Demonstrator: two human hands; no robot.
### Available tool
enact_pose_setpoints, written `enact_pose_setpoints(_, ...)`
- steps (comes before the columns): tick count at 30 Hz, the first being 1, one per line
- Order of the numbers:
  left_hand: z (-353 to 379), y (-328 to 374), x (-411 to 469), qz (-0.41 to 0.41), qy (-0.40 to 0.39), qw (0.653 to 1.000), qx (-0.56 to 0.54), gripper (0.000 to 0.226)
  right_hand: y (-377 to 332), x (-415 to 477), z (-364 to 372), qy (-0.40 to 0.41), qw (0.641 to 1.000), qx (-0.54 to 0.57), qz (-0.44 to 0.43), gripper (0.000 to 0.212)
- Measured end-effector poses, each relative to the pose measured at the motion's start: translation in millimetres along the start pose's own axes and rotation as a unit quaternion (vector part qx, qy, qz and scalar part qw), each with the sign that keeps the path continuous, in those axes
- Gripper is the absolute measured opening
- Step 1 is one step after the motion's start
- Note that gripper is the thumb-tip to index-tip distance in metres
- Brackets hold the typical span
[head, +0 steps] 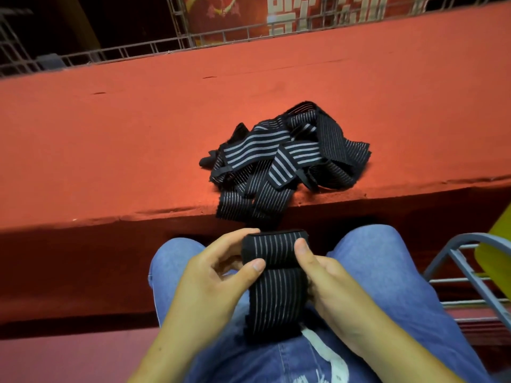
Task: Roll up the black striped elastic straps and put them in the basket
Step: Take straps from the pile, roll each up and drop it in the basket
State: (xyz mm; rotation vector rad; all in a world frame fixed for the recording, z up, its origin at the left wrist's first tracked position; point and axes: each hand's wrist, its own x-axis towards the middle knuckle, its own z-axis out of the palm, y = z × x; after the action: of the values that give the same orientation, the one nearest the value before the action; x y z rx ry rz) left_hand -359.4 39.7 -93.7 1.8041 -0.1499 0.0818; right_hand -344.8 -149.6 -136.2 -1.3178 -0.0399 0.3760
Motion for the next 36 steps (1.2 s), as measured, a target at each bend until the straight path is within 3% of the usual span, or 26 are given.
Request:
enact_pose_setpoints(6,1,2,-1,0.022,0.000,0.999,0.046,0.044,-2,0,0,0.001,0.999,0.034,0.017,0.099)
enact_pose_setpoints(11,2,2,-1,0.016,-0.012,0.999,0.035,0.042,-4,-1,-3,0.000,0.999,0.046,-0.009,0.057)
enact_pose_setpoints(16,2,-4,-1,-0.011,-0.062,0.998,-0.011,0.050,-4,0,-4,0.030,0.999,0.036,-0.028,0.039)
enact_pose_setpoints(20,3,-12,-2,-0.027,-0.060,0.998,-0.024,0.065,-5,-2,-4,0.027,0.998,0.015,-0.049,0.035)
enact_pose_setpoints(24,4,-12,-3,-0.035,-0.053,0.997,-0.036,0.061,-6,-2,-3,0.021,0.998,-0.022,-0.061,0.032)
enact_pose_setpoints(28,6,-8,-1,-0.035,-0.028,0.998,-0.050,0.038,-5,-3,-2,0.021,0.996,-0.053,-0.070,0.031)
enact_pose_setpoints(33,6,-7,-2,-0.028,-0.037,0.999,-0.024,0.038,-10,-7,1,0.020,0.994,-0.074,-0.079,0.040)
enact_pose_setpoints(36,8,-7,-4,-0.026,-0.048,0.998,-0.009,0.051,-10,-6,2,0.037,0.991,-0.087,-0.093,0.038)
